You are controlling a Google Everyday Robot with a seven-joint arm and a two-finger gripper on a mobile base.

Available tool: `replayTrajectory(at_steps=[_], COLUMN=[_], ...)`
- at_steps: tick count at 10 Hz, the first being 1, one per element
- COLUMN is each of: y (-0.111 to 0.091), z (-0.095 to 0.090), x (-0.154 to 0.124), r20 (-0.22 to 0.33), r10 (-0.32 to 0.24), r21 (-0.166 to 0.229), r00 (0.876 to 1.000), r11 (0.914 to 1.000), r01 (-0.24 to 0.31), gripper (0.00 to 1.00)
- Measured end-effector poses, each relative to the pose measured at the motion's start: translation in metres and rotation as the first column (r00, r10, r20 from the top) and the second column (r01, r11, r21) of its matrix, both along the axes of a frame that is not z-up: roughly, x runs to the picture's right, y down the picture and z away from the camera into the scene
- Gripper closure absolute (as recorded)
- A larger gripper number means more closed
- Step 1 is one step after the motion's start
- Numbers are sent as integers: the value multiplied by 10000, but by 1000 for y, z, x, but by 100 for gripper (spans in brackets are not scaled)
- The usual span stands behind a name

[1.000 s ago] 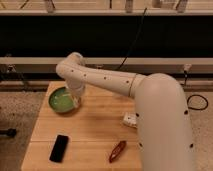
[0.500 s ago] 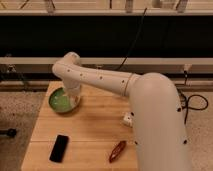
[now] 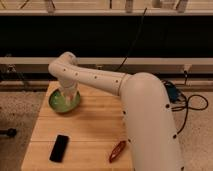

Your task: Place the white sponge in the ceramic bowl

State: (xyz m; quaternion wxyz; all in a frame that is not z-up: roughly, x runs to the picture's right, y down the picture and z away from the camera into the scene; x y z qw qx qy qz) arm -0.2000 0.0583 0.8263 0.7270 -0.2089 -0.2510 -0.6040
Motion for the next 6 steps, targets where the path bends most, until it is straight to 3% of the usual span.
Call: replayTrajectory(at_steps=[6], y=[7], z=[34], x=[-14], r20=[369], r10=[346], r21=[-187], r00=[9987], r11=[9992], r01=[-339], gripper=[30])
